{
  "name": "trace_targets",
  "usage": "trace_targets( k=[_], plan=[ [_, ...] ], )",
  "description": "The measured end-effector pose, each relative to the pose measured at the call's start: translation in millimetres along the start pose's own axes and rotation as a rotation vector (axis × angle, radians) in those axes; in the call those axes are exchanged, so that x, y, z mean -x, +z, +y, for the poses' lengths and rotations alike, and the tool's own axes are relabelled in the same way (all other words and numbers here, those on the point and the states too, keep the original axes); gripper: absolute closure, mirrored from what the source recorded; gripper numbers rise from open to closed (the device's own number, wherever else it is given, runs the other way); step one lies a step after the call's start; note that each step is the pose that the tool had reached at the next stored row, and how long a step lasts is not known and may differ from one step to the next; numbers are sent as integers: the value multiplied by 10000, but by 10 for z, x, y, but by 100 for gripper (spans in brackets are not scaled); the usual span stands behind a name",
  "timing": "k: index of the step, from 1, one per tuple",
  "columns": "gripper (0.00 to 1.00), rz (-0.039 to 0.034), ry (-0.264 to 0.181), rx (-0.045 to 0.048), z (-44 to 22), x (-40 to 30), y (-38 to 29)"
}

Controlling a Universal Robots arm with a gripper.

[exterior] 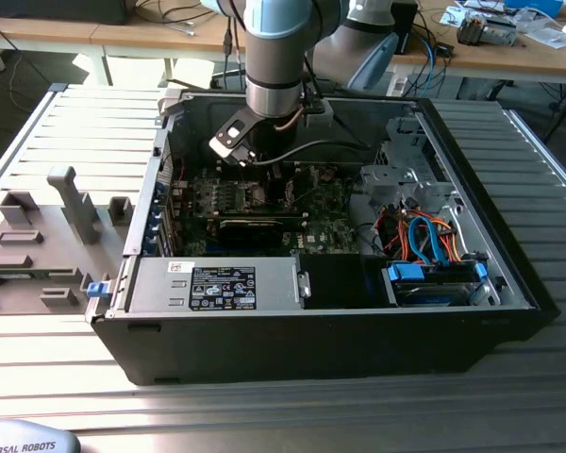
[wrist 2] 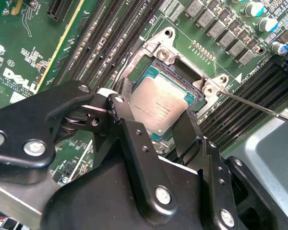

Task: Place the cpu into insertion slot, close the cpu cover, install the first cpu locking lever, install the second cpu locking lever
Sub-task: 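Place the cpu into insertion slot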

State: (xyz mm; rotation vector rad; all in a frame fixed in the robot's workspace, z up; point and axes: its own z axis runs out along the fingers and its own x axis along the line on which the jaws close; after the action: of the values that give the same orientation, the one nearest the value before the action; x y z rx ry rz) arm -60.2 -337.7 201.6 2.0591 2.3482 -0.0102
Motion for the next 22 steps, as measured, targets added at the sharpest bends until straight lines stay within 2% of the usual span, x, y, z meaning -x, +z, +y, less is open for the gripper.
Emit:
trace_targets(
  k=[2,3,4,14,17,19,22],
  plan=[
    [41,2,0,0,0,0,0],
    [47,1,0,-1,0,0,0],
    [47,1,0,0,0,0,0],
    [47,6,1,1,0,0,0],
    [47,-24,159,-6,1,0,-1],
    [47,-27,335,-7,1,-6,-40],
    [47,-28,380,-8,1,-14,-46]
  ],
)
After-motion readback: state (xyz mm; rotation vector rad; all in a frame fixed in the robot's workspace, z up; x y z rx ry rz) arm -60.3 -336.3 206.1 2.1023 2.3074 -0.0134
